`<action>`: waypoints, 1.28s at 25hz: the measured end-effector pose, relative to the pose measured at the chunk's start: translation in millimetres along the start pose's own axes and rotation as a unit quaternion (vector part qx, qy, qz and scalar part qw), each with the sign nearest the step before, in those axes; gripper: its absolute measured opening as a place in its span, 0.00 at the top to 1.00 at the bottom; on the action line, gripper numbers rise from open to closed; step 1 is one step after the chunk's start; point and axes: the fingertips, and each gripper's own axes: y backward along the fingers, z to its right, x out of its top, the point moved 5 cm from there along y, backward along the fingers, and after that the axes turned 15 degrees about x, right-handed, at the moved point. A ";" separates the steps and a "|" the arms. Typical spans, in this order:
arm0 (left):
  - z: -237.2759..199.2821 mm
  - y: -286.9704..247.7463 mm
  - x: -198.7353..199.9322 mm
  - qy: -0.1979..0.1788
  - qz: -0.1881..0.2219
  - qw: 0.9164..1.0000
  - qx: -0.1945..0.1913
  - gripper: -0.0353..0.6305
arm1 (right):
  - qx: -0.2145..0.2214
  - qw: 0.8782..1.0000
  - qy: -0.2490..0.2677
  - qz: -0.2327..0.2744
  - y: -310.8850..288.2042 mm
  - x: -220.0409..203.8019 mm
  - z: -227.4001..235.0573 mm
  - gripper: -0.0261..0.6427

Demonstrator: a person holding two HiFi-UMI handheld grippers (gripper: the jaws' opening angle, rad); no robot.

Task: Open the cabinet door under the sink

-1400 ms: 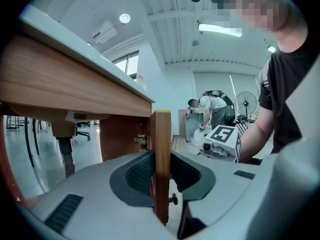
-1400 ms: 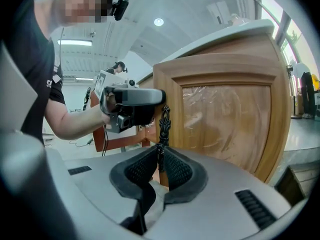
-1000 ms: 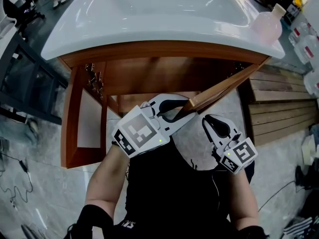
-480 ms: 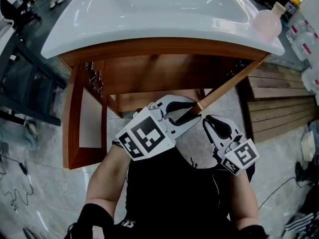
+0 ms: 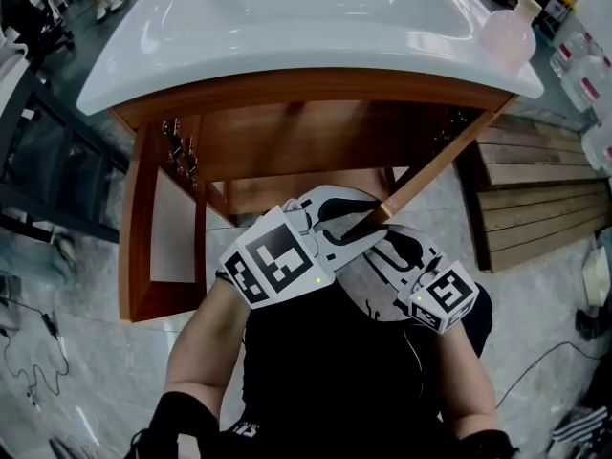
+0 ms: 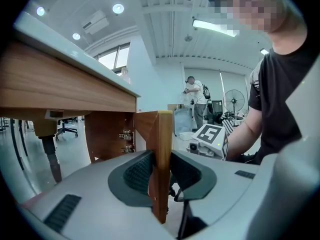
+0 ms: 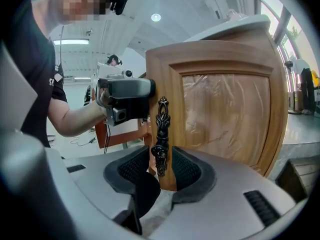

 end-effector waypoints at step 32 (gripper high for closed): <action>72.5 -35.9 16.8 0.005 0.026 0.986 -0.163 0.73 | -0.007 1.000 -0.017 -0.003 85.9 -26.9 -28.7 0.75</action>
